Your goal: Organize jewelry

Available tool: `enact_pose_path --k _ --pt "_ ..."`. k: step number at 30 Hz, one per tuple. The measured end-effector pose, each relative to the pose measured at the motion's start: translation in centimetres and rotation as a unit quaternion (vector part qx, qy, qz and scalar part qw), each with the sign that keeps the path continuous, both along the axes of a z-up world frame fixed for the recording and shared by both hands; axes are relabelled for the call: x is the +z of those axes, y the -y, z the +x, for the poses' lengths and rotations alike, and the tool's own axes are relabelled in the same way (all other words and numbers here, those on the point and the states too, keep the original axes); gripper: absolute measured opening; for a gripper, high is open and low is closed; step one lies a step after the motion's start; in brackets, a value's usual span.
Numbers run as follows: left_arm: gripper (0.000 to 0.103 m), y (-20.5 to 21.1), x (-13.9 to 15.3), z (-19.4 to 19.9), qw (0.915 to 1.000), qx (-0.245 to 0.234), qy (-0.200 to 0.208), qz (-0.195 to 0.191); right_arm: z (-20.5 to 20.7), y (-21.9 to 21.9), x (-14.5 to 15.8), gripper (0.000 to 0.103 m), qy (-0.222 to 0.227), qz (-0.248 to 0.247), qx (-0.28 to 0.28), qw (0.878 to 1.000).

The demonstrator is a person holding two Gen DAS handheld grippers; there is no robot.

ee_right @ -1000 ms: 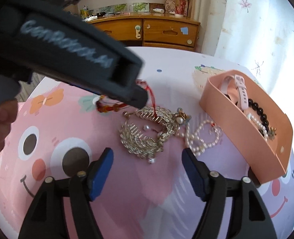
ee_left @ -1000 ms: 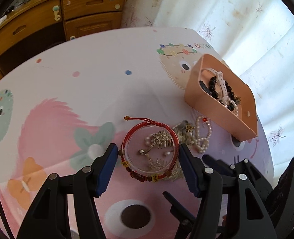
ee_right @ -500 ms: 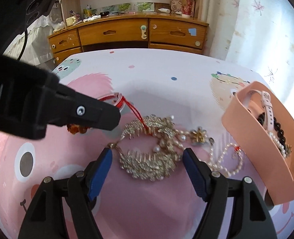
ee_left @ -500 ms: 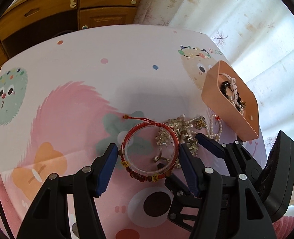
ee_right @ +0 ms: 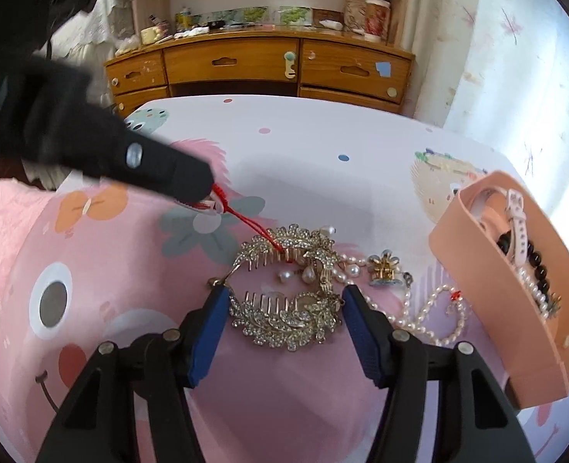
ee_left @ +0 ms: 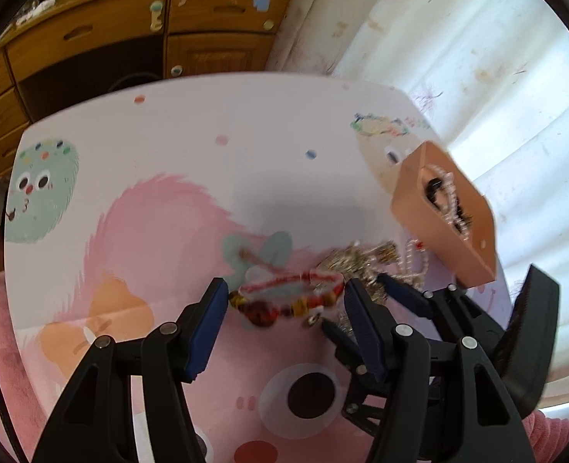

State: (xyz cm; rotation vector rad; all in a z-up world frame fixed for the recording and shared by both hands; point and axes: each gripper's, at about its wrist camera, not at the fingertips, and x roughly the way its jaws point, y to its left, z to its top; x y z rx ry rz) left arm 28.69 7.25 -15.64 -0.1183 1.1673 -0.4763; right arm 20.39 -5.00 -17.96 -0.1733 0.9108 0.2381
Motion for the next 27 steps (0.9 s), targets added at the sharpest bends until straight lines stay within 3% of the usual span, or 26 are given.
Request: enact_pose_path --k 9,18,22,23,25,27 --pt "0.06 0.6 2.8 -1.4 0.9995 -0.018 0.021 -0.017 -1.9 -0.8 1.7 0.06 0.039 -0.057 0.033 0.997" --pt "0.06 1.7 5.3 -2.9 0.9953 -0.053 0.008 -0.081 -3.1 1.4 3.9 0.06 0.063 -0.017 0.004 0.998" --pt "0.06 2.9 6.8 -4.4 0.9911 -0.083 0.005 -0.104 -4.2 3.0 5.4 0.059 0.096 0.004 0.003 0.995" --pt "0.06 3.2 7.1 -4.8 0.9904 -0.089 0.005 -0.106 -4.5 3.6 5.9 0.042 0.104 0.013 0.002 0.995" --pt "0.06 3.8 7.5 -5.6 0.9907 -0.096 0.006 -0.095 -4.8 4.8 6.8 0.024 0.102 0.034 -0.009 0.994" --pt "0.06 4.3 7.6 -6.4 0.9903 -0.101 0.001 -0.095 -4.9 6.2 7.7 0.022 0.098 0.061 -0.025 0.993"
